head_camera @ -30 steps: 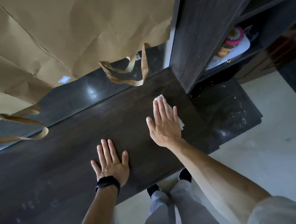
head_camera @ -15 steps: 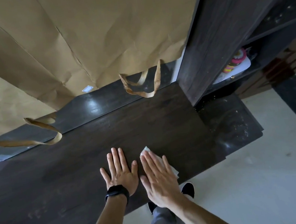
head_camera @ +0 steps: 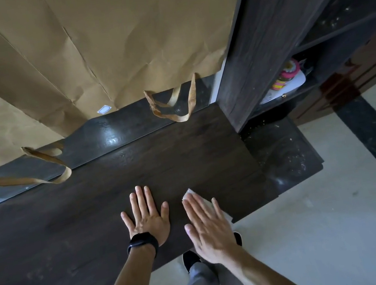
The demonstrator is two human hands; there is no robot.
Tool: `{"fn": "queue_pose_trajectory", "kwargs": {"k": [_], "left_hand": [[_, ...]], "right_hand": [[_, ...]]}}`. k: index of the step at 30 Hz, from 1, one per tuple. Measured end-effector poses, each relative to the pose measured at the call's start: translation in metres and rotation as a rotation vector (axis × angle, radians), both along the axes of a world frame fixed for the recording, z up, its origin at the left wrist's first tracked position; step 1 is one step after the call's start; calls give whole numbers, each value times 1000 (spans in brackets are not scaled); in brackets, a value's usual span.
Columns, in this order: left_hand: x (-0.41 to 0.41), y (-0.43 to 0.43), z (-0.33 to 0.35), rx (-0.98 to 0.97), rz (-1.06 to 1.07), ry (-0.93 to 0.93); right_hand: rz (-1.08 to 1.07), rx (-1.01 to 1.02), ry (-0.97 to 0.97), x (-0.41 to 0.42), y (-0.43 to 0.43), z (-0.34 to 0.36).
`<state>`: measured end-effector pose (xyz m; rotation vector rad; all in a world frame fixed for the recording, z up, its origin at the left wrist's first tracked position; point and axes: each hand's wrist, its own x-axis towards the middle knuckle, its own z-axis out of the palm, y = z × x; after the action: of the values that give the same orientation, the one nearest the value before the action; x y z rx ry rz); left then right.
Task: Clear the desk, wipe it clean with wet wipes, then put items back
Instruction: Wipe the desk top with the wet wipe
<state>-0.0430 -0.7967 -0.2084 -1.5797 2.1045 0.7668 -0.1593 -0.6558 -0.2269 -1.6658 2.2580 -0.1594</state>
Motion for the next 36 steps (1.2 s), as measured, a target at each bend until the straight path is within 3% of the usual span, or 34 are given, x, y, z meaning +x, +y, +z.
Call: {"fn": "queue_pose_trajectory", "kwargs": {"k": [2, 6, 11, 15, 20, 24, 26, 30, 36], "left_hand": [[0, 1, 0, -3, 5, 2], [2, 1, -2, -7, 1, 16], [1, 0, -2, -14, 0, 7], [1, 1, -1, -19, 6, 12], [1, 1, -2, -15, 3, 18], [2, 0, -4, -29, 6, 28], [3, 1, -6, -31, 3, 30], [5, 4, -9, -90, 9, 72], [8, 8, -14, -162, 25, 113]], "right_hand": [[-119, 5, 49, -38, 18, -6], [-598, 105, 62, -120, 44, -11], [-919, 78, -1, -125, 9, -10], [-742, 23, 138, -93, 32, -11], [-372, 51, 56, -19, 21, -10], [-25, 11, 55, -34, -43, -3], [-101, 35, 56, -71, -60, -5], [-492, 71, 130, -130, -27, -7], [-431, 92, 69, -89, 45, -7]]}}
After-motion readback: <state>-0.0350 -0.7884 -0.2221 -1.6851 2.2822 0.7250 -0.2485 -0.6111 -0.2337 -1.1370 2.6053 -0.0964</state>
